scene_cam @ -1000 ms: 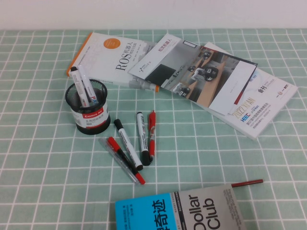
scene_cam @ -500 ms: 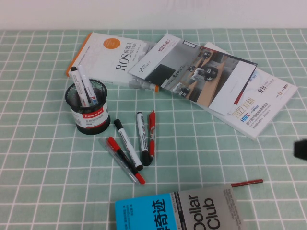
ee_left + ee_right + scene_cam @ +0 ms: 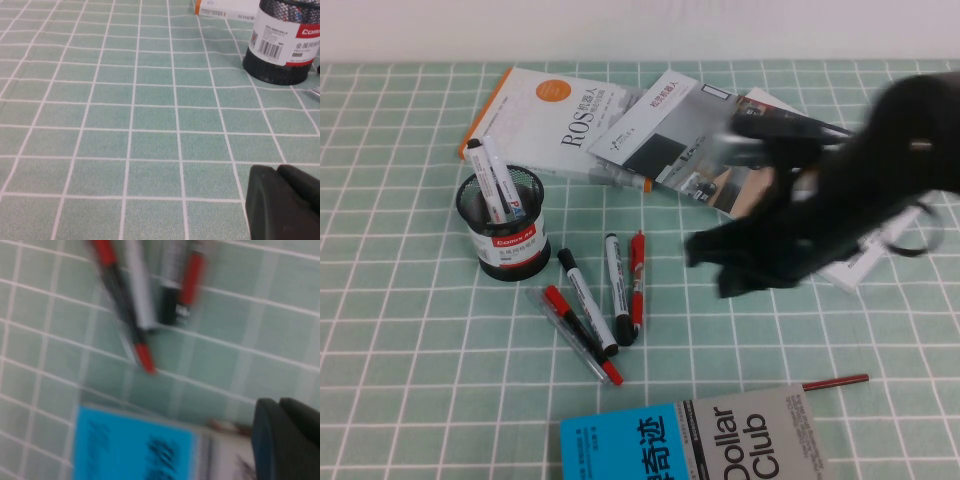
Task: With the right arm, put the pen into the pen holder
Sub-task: Pick up the pen on the table
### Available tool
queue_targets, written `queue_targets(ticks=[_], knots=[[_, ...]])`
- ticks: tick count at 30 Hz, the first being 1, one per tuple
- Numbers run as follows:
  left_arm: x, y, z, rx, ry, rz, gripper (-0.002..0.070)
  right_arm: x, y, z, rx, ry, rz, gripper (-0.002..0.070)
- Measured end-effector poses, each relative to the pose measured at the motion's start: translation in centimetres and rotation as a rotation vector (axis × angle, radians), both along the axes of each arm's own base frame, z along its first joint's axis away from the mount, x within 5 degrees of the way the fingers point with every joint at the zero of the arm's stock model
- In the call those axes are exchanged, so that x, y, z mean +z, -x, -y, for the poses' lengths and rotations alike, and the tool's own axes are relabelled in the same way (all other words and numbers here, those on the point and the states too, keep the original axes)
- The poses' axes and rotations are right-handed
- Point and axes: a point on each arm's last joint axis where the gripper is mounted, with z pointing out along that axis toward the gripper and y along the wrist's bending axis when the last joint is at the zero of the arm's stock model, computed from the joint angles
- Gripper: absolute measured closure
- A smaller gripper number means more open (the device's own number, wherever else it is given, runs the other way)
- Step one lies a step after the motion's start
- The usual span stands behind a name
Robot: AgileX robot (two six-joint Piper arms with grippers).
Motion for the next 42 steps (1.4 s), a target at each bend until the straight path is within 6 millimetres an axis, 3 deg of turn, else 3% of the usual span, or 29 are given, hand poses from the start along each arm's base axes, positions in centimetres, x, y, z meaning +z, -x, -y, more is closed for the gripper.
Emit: queue_targets(ticks=[6, 12, 19, 22, 29, 37, 42], knots=[[0.0, 0.0, 0.0, 0.0, 0.0, 0.0, 0.0681, -2.3, -3.1, -6.2, 0.021, 0.006, -0.047, 0.0676], [0.0, 0.0, 0.0, 0.0, 0.0, 0.0, 0.0681, -4.3, -6.2, -8.9, -0.057, 0.056, -0.064, 0.0584], [0.0, 0.0, 0.0, 0.0, 0.0, 0.0, 0.0681, -5.8, -8.6, -9.9, -0.161, 0.1, -0.054, 0.0416], [0.0, 0.0, 0.0, 0.0, 0.0, 0.0, 0.0681, -6.9, -9.3, -10.3, -0.174, 0.123, -0.055, 0.0388], [0.0, 0.0, 0.0, 0.0, 0.0, 0.0, 0.0681, -9.4, -10.3, -10.9, -0.175, 0.165, -0.064, 0.0379], [0.0, 0.0, 0.0, 0.0, 0.0, 0.0, 0.0681, -10.8, -11.0, -11.3, -0.172, 0.188, -0.069, 0.038], [0.0, 0.0, 0.0, 0.0, 0.0, 0.0, 0.0681, -10.9, -11.1, -11.3, -0.151, 0.21, -0.066, 0.0455]])
